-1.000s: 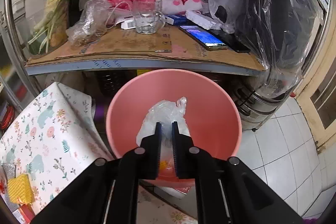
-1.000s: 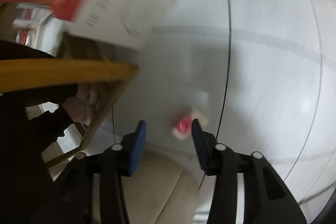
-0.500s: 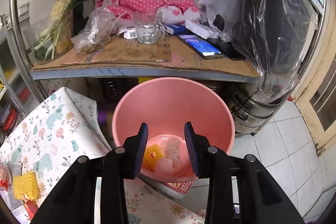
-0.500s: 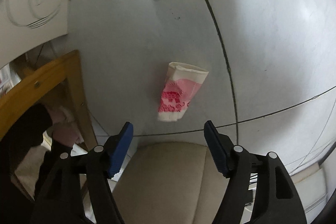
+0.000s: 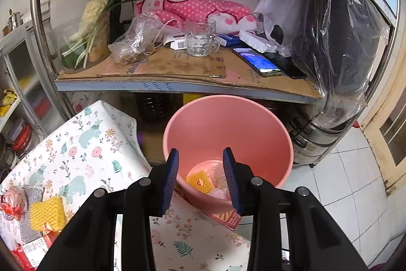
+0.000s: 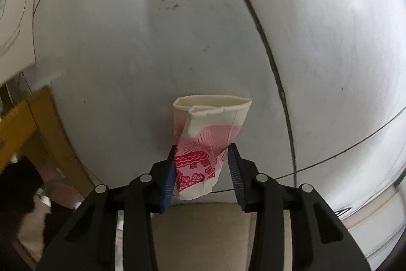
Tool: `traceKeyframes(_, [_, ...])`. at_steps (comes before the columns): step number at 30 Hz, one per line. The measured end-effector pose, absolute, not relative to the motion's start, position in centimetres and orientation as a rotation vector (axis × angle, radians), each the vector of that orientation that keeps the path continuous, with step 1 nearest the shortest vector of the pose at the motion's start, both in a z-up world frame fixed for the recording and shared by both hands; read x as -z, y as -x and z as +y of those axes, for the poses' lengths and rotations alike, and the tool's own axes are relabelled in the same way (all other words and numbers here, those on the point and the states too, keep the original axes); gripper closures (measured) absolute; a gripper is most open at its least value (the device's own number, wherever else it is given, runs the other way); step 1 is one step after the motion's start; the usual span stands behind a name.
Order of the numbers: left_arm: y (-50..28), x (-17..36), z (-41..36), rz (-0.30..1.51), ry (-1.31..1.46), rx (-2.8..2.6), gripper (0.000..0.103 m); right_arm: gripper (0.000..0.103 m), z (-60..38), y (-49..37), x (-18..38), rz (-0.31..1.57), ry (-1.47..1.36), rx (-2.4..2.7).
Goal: Collect trash
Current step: 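Swing the pink paper cup over the bucket with the right tool and release it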
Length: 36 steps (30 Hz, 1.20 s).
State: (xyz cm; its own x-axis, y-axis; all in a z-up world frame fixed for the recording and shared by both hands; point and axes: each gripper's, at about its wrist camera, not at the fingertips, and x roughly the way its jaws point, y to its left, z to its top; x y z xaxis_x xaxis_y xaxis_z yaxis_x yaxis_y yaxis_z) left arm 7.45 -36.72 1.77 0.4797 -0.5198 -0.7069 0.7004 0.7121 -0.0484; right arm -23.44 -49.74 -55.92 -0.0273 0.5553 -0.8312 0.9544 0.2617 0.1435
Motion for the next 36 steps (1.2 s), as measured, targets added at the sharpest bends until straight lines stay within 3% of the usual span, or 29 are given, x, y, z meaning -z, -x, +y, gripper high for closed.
traceKeyframes(3, [-7.3,-1.7,-36.4,0.76,-0.255,0.748,0.068,0.08,-50.0,23.3,54.1,1.669,-1.363,0.57])
traceKeyframes(9, [-6.8,-2.1,-35.6,0.747,-0.249,0.739,0.068,0.081,-51.5,22.5,48.3,1.545,-1.295,0.533])
traceKeyframes(26, [-3.8,-4.0,-29.4,0.708,-0.161,0.719,0.068,0.081,-55.4,15.5,16.3,1.067,-0.601,0.326])
traceKeyframes(36, [-2.4,-3.9,-25.4,0.713,-0.126,0.704,0.068,0.081,-51.9,11.1,3.4,0.818,-0.424,0.192])
